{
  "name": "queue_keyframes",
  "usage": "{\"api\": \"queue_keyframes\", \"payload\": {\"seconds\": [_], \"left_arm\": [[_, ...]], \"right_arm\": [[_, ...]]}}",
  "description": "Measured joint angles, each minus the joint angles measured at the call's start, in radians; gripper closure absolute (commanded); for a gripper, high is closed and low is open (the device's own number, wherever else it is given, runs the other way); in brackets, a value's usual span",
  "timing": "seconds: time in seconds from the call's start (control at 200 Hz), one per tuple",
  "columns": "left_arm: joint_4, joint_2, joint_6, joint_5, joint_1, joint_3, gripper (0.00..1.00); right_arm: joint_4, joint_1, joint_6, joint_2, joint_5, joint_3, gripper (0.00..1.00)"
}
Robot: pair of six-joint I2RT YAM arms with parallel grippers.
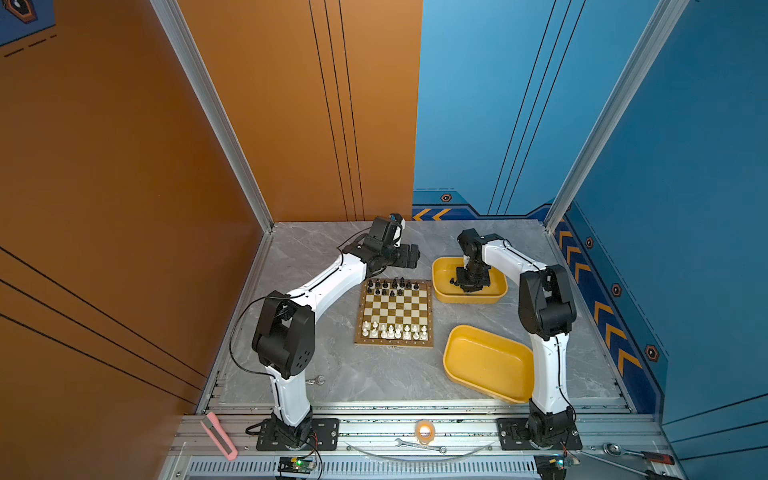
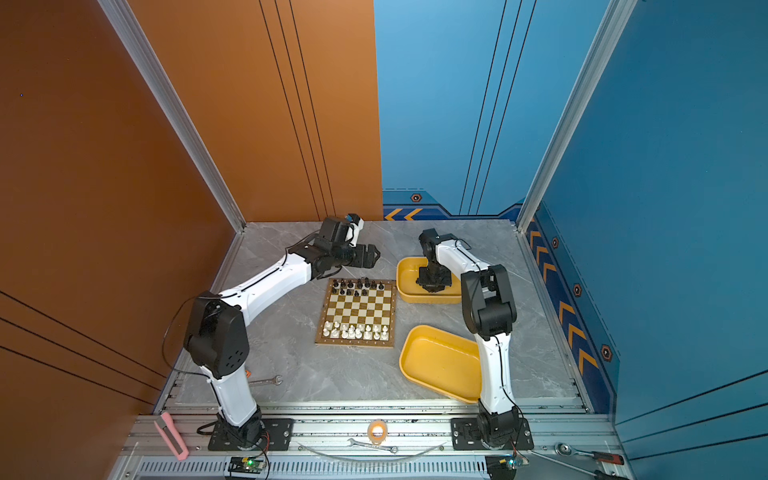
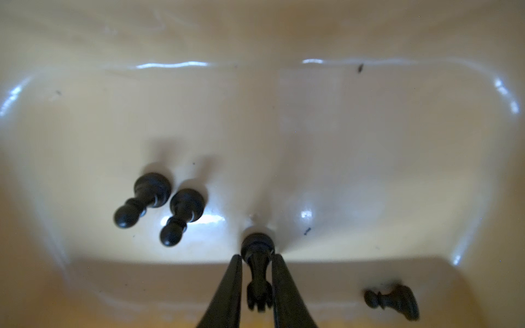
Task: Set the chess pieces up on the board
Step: 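Lower the right gripper into the tub and close on a black pawn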
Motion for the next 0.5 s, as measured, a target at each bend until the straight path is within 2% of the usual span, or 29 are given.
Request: {"api": "queue_keyframes", "payload": {"seconds": [0.245, 0.381, 0.501], "left_arm": [[-0.002, 0.0, 0.003, 0.0, 0.005, 0.017, 0.07], [-0.002, 0.004, 0.003, 0.0, 0.008, 0.017, 0.08], [-0.002, 0.008, 0.003, 0.0, 0.008, 0.017, 0.08]], "right_arm": [[-0.002, 0.0, 0.0, 0.009, 0.0, 0.028, 0.78], [-0.001, 0.0, 0.002, 0.019, -0.001, 0.047, 0.87], [-0.001, 0.0, 0.0, 0.019, 0.0, 0.061, 0.9]]}}
